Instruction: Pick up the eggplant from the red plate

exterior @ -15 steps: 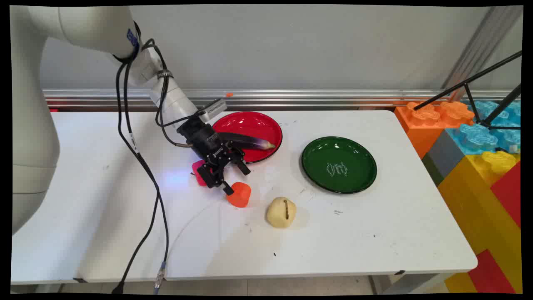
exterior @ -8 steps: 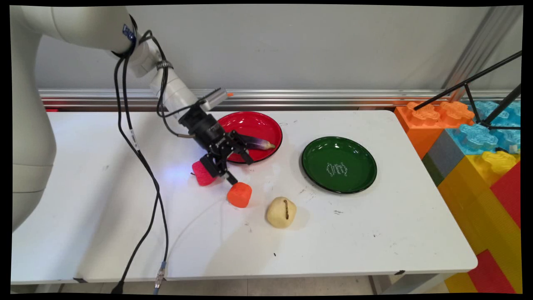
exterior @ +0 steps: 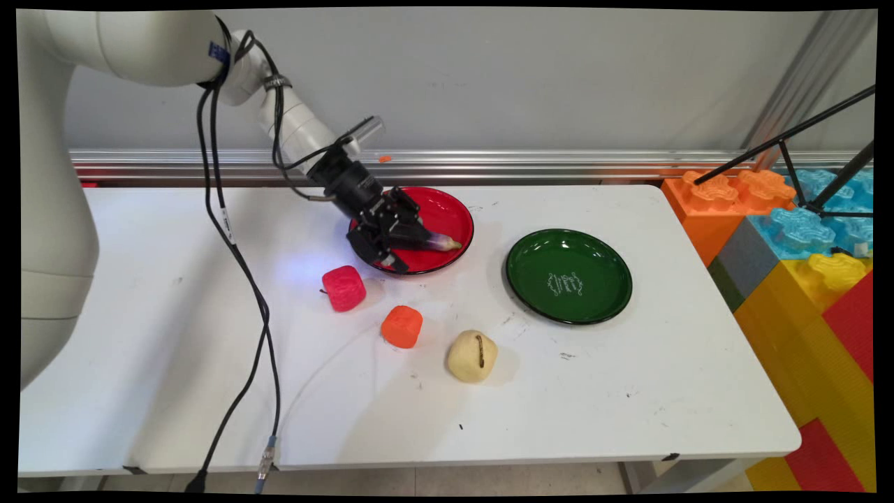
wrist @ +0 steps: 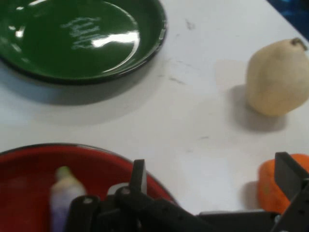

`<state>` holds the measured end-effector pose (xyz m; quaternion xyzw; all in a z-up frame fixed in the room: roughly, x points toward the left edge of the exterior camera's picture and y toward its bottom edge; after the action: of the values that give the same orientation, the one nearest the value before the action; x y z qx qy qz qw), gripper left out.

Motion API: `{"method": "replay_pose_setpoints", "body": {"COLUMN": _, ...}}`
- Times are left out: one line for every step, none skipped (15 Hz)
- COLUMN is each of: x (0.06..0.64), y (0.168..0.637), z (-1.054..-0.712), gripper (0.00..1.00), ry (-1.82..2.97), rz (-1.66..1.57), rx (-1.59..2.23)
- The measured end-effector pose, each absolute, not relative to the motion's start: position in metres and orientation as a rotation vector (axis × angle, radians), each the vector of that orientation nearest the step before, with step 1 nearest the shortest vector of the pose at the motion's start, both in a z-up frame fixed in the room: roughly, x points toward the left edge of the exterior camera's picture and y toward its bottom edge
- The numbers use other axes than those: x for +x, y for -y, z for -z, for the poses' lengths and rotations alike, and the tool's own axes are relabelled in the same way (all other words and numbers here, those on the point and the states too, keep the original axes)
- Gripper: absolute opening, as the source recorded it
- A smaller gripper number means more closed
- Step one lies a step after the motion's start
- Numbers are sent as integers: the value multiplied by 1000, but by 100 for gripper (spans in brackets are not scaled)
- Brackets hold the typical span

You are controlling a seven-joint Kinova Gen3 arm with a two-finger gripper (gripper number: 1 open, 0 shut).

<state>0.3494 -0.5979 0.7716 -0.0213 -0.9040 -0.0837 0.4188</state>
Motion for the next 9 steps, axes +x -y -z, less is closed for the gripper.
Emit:
{"method": "replay_pose_setpoints", "body": {"x": 350, "y": 603, "z": -772, "gripper": 100, "ry": 2270, "rz": 198, "rx": -48}}
{"method": "replay_pose_setpoints", "body": {"x": 351, "y": 608, "z": -772, "gripper": 100, "ry": 2274, "rz": 187, "rx": -43}}
{"method": "replay_pose_setpoints", "body": {"x": 351, "y": 616, "z": -771, "gripper": 100, "ry": 2280, "rz": 172, "rx": -35}}
{"method": "replay_pose_setpoints", "body": {"x": 352, "y": 623, "z": -770, "gripper": 100, "ry": 2286, "rz": 159, "rx": -28}}
{"method": "replay_pose_setpoints", "body": {"x": 353, "y": 628, "z": -769, "gripper": 100, "ry": 2292, "rz": 148, "rx": -25}}
{"method": "replay_pose_setpoints", "body": {"x": 353, "y": 631, "z": -767, "gripper": 100, "ry": 2296, "rz": 141, "rx": -23}}
{"method": "replay_pose_setpoints", "body": {"x": 354, "y": 637, "z": -765, "gripper": 100, "ry": 2304, "rz": 131, "rx": -21}}
{"method": "replay_pose_setpoints", "body": {"x": 355, "y": 641, "z": -763, "gripper": 100, "ry": 2310, "rz": 122, "rx": -19}}
{"method": "replay_pose_setpoints", "body": {"x": 356, "y": 645, "z": -761, "gripper": 100, "ry": 2318, "rz": 114, "rx": -16}}
